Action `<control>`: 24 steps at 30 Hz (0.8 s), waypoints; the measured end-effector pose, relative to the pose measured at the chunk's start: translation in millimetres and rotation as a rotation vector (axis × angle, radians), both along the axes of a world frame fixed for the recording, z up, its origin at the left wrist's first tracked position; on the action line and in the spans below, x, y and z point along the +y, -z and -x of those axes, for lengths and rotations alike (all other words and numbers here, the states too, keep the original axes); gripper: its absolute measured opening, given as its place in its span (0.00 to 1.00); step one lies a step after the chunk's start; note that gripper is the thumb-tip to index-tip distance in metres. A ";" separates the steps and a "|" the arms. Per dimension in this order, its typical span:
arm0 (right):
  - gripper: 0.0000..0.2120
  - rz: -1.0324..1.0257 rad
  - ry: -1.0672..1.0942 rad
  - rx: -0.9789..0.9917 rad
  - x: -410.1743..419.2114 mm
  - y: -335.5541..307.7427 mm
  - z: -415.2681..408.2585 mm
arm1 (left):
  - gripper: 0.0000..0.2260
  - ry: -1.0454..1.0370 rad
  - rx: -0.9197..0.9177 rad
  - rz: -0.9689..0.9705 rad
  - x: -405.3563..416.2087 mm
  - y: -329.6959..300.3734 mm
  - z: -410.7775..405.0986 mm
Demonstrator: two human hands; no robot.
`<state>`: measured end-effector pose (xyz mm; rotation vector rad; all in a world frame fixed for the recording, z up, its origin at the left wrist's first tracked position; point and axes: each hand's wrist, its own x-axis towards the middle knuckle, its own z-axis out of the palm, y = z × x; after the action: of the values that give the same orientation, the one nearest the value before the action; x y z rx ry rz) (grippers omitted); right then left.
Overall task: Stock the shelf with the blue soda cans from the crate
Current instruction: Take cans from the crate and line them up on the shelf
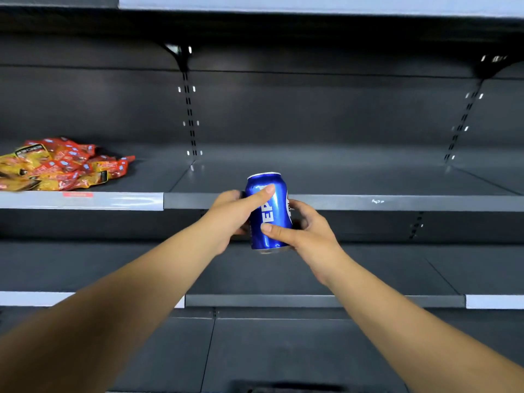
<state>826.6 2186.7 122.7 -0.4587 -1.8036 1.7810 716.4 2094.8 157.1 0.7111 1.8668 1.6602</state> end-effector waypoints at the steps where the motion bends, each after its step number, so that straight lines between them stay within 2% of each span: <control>1: 0.25 -0.034 0.028 -0.003 -0.7 -1.1 0.5 | 0.22 -0.011 0.010 -0.011 1.1 -1.1 -1.3; 6: 0.32 -0.179 0.116 -0.026 -0.1 -2.8 4.9 | 0.22 -0.082 0.001 -0.078 6.4 -3.4 -6.2; 12: 0.34 -0.180 0.022 -0.084 0.9 -7.7 8.1 | 0.18 -0.115 0.032 -0.110 5.2 -4.3 -0.5; 20: 0.38 0.075 -0.198 -0.155 10.1 -9.5 11.2 | 0.10 -0.056 0.039 -0.134 -0.5 -0.4 11.3; 22: 0.35 0.140 -0.286 -0.216 14.6 -9.4 11.0 | 0.13 -0.049 0.010 -0.141 0.2 0.9 16.0; 24: 0.36 0.223 -0.360 -0.242 18.1 -5.6 12.1 | 0.23 -0.048 -0.053 -0.144 1.7 1.8 19.5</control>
<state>814.5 2204.8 128.3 -0.4761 -1.9551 2.2728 696.9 2096.5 155.3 0.6776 1.7536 1.8412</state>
